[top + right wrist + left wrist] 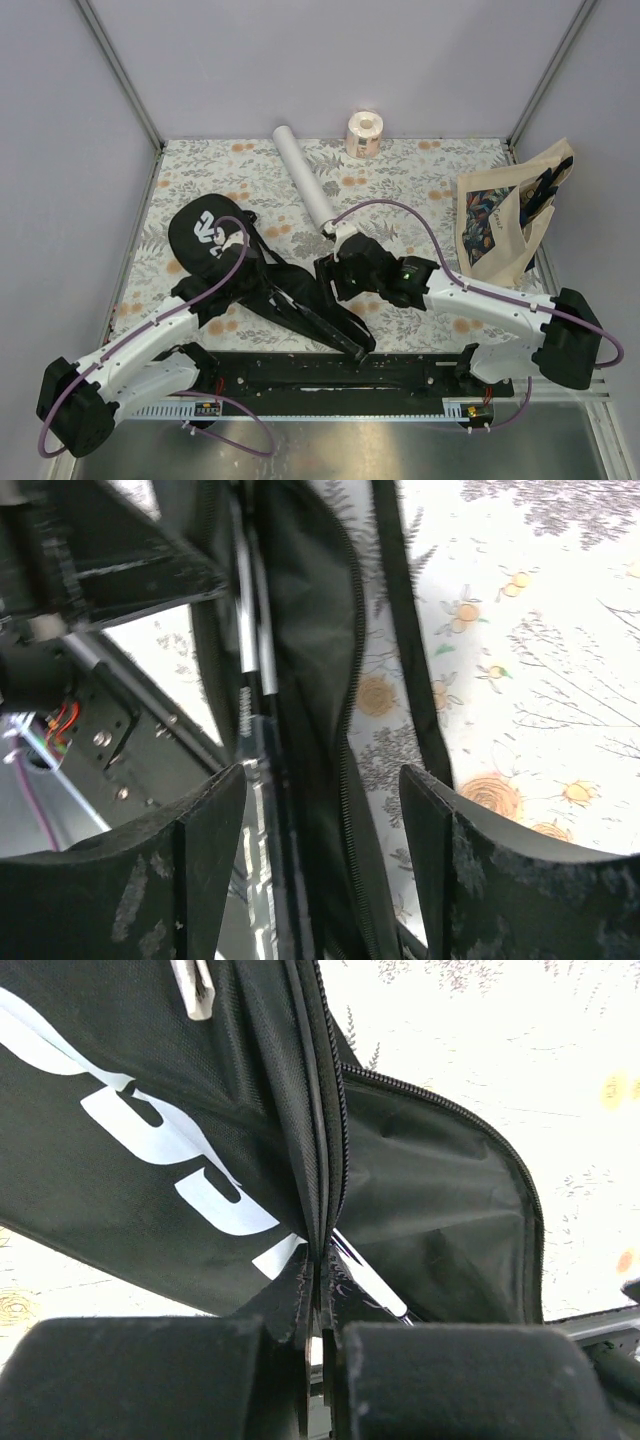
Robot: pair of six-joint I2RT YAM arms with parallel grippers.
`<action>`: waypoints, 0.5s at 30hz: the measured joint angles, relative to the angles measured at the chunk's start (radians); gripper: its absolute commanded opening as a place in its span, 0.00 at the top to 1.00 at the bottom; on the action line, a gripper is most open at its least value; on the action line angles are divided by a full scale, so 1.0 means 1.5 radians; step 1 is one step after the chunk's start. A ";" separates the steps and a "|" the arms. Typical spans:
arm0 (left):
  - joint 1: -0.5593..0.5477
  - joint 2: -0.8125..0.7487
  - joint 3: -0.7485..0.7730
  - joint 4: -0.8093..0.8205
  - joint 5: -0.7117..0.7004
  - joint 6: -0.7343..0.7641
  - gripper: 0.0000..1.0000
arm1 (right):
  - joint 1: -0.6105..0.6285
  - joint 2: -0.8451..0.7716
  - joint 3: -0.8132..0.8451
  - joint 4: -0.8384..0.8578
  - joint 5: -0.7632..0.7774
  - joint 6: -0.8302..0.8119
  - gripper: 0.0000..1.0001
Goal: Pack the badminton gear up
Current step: Adjust the racket in the racket bag.
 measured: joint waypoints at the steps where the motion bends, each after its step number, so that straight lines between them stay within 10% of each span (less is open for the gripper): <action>1: 0.000 0.008 0.000 0.001 0.000 0.001 1.00 | 0.000 -0.008 0.000 -0.003 -0.018 -0.008 0.29; 15: 0.002 0.023 0.000 0.024 0.003 0.000 1.00 | 0.000 0.113 -0.001 0.024 -0.211 -0.062 0.37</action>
